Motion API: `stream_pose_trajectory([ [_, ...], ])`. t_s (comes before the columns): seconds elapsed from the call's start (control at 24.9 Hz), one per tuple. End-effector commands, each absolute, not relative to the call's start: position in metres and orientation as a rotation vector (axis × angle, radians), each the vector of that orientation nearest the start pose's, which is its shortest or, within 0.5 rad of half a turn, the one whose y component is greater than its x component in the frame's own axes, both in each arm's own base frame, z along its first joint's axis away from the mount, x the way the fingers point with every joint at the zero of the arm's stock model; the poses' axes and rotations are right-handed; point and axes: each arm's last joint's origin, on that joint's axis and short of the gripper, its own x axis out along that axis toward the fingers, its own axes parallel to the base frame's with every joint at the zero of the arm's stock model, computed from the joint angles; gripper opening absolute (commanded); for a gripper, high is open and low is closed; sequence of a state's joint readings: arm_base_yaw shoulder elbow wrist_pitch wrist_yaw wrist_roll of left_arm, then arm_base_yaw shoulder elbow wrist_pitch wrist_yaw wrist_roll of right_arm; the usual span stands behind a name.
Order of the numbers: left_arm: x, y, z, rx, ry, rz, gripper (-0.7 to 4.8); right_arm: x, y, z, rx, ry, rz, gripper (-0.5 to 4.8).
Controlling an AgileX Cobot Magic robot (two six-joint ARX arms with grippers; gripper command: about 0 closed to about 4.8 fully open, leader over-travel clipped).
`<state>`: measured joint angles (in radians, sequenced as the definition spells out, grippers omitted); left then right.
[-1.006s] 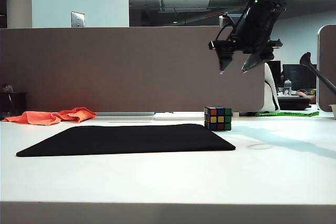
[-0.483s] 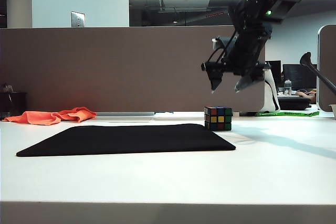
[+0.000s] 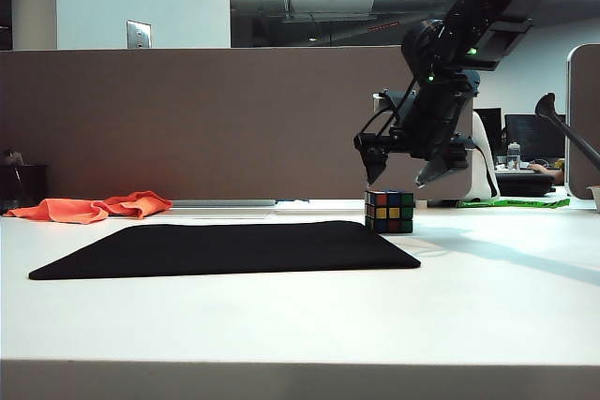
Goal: Pick up the cube on the right side of the mouse pad, then place it in the center of the mouse pad.
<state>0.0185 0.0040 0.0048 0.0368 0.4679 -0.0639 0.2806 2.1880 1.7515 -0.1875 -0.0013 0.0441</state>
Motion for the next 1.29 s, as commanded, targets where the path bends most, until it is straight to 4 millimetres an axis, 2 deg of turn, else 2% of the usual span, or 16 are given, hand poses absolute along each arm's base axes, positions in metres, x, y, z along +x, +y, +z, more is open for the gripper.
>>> stream_pose_trajectory([
  [0.04, 0.095, -0.011, 0.170, -0.048, -0.029, -0.454, -0.06, 0.483, 0.143, 0.218, -0.017, 0.559, 0.286, 4.79],
  [0.6, 0.095, -0.011, 0.170, -0.048, -0.030, -0.454, -0.06, 0.491, 0.144, 0.193, -0.005, 0.576, 0.247, 4.79],
  [1.05, 0.095, -0.011, 0.170, -0.048, -0.030, -0.454, -0.06, 0.495, 0.144, 0.187, -0.005, 0.545, 0.229, 4.79],
  [1.29, 0.095, -0.011, 0.170, -0.048, -0.030, -0.454, -0.06, 0.499, 0.145, 0.171, -0.009, 0.556, 0.222, 4.79],
])
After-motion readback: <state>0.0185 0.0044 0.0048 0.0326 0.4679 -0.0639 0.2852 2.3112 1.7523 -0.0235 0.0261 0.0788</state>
